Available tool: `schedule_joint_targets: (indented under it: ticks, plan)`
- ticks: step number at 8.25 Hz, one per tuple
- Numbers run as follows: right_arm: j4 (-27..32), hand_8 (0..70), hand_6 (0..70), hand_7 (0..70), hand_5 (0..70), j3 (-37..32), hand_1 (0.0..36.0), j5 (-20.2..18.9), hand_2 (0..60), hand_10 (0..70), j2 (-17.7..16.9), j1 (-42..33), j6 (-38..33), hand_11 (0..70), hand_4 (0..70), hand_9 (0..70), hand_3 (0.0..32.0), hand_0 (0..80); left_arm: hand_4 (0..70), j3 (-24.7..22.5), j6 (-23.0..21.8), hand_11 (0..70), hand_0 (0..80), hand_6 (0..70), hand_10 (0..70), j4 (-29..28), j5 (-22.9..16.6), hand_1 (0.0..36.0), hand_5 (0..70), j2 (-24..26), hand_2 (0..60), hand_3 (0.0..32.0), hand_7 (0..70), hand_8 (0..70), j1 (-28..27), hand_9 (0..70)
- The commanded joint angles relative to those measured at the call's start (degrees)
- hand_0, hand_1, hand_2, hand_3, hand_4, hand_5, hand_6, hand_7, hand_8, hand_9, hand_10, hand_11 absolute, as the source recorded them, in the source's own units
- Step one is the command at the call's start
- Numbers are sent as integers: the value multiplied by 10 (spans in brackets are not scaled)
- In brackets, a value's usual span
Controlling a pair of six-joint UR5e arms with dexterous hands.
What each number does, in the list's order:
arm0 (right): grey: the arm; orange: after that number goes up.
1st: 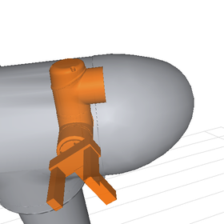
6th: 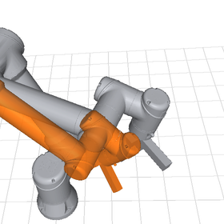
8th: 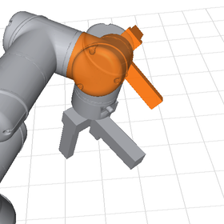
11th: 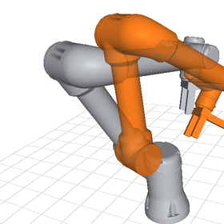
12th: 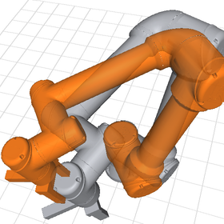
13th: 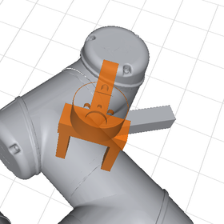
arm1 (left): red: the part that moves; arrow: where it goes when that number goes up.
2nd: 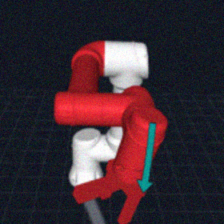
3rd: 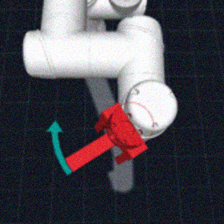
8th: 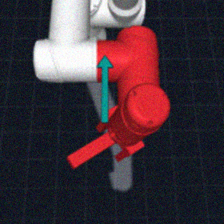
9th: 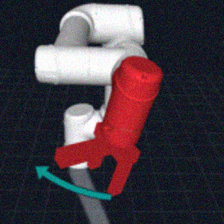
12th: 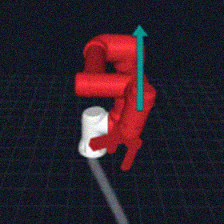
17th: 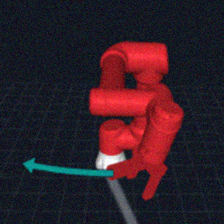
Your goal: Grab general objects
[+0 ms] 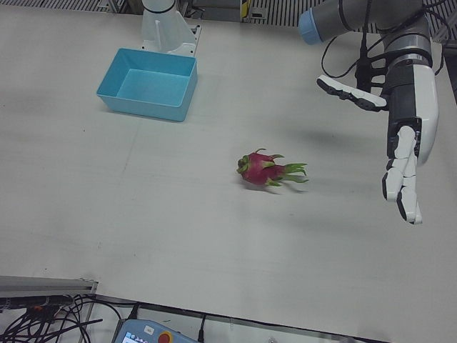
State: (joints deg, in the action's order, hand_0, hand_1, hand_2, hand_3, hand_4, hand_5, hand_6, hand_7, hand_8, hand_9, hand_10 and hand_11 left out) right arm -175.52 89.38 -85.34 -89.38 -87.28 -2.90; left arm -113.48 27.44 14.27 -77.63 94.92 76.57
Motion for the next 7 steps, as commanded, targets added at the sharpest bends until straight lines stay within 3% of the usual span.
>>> schedule_joint_targets:
  ticks: [1,2,4,7]
  plan:
    - [0,0,0,0,0,0,0,0,0,0,0,0,0,0,0,0,0,0,4,-1,4,2,436,0,0,-7,-3,62,16,1,0,46,46,0,1,0]
    - [0,0,0,0,0,0,0,0,0,0,0,0,0,0,0,0,0,0,4,-2,4,0,435,0,0,-8,-5,63,0,-2,0,62,43,0,7,0]
    - [0,0,0,0,0,0,0,0,0,0,0,0,0,0,0,0,0,0,4,-13,4,0,430,0,0,-6,-5,65,24,-13,0,4,45,0,8,0]
    - [0,0,0,0,0,-1,0,0,0,0,0,0,0,0,0,0,0,0,21,-18,7,0,443,0,0,-4,-6,70,85,-14,0,0,55,0,14,0]
